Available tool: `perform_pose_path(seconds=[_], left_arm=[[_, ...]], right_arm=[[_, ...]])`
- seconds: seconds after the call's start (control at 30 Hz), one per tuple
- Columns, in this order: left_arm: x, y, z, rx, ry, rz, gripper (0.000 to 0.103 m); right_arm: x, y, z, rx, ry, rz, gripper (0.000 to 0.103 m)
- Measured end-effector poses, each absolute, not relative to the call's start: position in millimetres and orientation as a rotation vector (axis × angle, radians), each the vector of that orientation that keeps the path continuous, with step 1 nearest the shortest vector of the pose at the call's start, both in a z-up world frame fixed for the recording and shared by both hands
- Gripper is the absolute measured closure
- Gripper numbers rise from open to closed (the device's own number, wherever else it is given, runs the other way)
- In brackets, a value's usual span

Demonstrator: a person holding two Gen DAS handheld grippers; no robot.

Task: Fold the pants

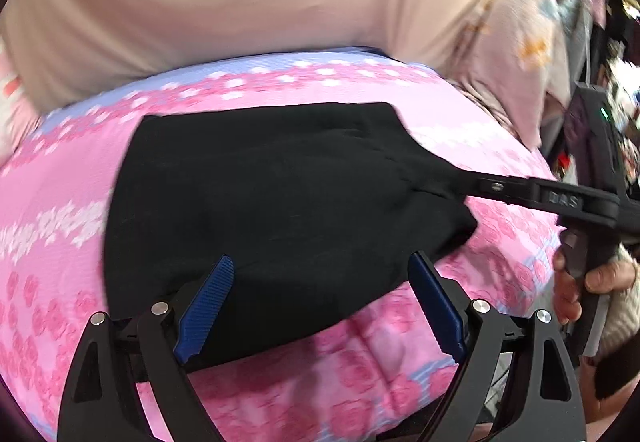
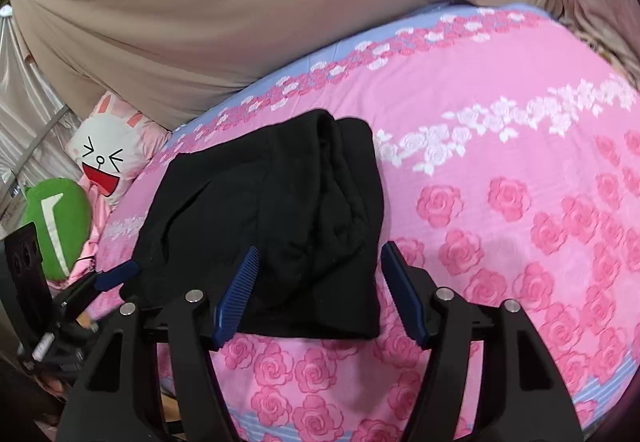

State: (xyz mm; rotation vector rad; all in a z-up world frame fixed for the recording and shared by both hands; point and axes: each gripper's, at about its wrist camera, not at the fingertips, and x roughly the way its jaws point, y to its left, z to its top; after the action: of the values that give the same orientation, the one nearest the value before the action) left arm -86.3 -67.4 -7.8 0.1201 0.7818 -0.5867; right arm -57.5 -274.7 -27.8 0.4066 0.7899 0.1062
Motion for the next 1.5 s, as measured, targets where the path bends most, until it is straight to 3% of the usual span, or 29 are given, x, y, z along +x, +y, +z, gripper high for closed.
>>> perform_pose_path(seconds=[0.1,0.2,0.3,0.43,0.63,0.97,1.0,1.03,1.07,1.1,1.17,1.2,1.5], left_arm=[[-84.0,-81.8,-8.7,0.137,0.783,-0.587,0.017],[-75.3,-75.4,-8.1,0.09,0.814,-0.579,0.017],[-70.9,-55.1,-3.8,0.053,0.816,-0.536,0.017],[-72.4,-25.8,10.5,-0.002,0.793,-0.515,0.016],[-81.4,-48.7,13.8,0.044,0.756,-0.567,0.016],[-82.5,-157.6,-9.0,0.261,0.667,-0.611,0.016],[-78.8,-161.6,-12.2,0.281,0.651,-0.59,0.025],[-75.5,-161.7,-14.0,0.289,0.647,-0.574,0.052],[-70.8,-159.5,-15.5,0.288,0.66,-0.563,0.067],[-60.8,-150.9,-14.5,0.232,0.717,-0.602,0.091],[-47.3,-116.7,-2.4,0.033,0.777,-0.677,0.093],[-46.9,-100.1,5.9,-0.029,0.764,-0.692,0.093],[-56.2,81.6,94.9,-0.333,0.56,-0.52,0.094]], right_arm=[[-44.6,-267.5,-34.6,0.399,0.794,0.123,0.043],[-38.1,-250.4,-28.6,0.298,0.774,0.09,0.076],[-44.7,-240.4,13.9,0.301,0.673,0.182,0.09],[-59.8,-228.6,68.2,0.224,0.559,0.257,0.091],[-38.3,-263.4,-5.9,0.381,0.766,0.173,0.091],[-30.4,-262.8,23.9,0.511,0.729,0.345,0.091],[-30.0,-263.5,22.7,0.508,0.734,0.339,0.091],[-30.0,-266.4,19.6,0.507,0.741,0.33,0.09],[-32.2,-272.7,14.3,0.507,0.75,0.31,0.087],[-34.9,-278.1,10.6,0.511,0.747,0.29,0.085],[-47.5,-295.4,0.0,0.542,0.732,0.236,0.07],[-54.1,-304.7,-7.4,0.545,0.738,0.188,0.055],[-34.1,-299.0,-63.5,0.585,0.87,0.171,0.051]])
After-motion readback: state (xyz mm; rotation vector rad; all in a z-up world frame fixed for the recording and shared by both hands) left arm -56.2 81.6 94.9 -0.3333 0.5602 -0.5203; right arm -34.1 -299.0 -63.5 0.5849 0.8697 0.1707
